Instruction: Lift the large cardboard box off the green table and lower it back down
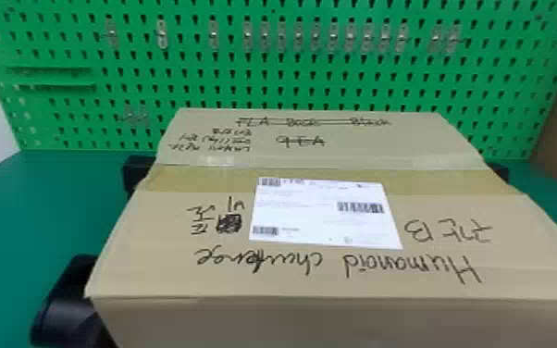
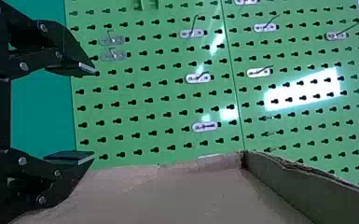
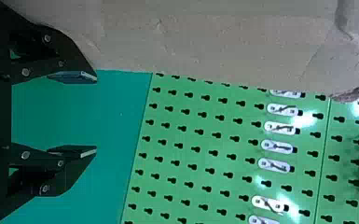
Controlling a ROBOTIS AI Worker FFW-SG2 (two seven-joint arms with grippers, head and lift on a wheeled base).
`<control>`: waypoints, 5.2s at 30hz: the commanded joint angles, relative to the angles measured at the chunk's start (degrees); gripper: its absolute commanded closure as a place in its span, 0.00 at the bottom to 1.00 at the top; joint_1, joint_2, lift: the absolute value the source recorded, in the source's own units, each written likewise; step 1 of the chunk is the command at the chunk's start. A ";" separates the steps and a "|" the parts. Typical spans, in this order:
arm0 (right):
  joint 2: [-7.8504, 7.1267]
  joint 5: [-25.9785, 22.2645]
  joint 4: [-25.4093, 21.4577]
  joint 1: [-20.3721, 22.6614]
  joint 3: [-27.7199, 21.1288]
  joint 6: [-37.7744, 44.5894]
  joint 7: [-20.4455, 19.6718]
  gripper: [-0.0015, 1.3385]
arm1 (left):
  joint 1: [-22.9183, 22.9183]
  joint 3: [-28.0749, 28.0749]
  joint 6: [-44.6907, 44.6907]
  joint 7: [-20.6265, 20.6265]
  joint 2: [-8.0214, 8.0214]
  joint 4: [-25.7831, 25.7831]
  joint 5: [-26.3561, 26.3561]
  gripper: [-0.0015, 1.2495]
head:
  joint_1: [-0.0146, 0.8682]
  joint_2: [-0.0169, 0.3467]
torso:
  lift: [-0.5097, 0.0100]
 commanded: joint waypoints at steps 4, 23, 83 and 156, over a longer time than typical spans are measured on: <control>-0.51 0.35 -0.34 0.44 -1.56 -0.01 -0.01 0.52 | 0.31 0.33 0.09 -0.01 0.79 -0.41 -0.08 0.47 | 0.59 0.19 | 0.57; -0.95 1.23 -1.31 2.46 -4.28 -0.01 -0.01 0.52 | 1.01 1.74 0.44 -1.06 1.94 -1.56 -1.31 0.47 | 0.59 0.19 | 0.57; -6.31 6.94 -7.20 8.35 -19.40 2.45 -0.01 0.44 | 5.14 11.85 4.93 -3.61 7.65 -9.99 -4.56 0.43 | 0.59 0.19 | 0.57; -6.57 6.94 -7.38 7.73 -18.34 3.24 -0.01 0.40 | 4.61 11.14 4.93 -3.52 7.56 -9.99 -4.65 0.41 | 0.59 0.19 | 0.57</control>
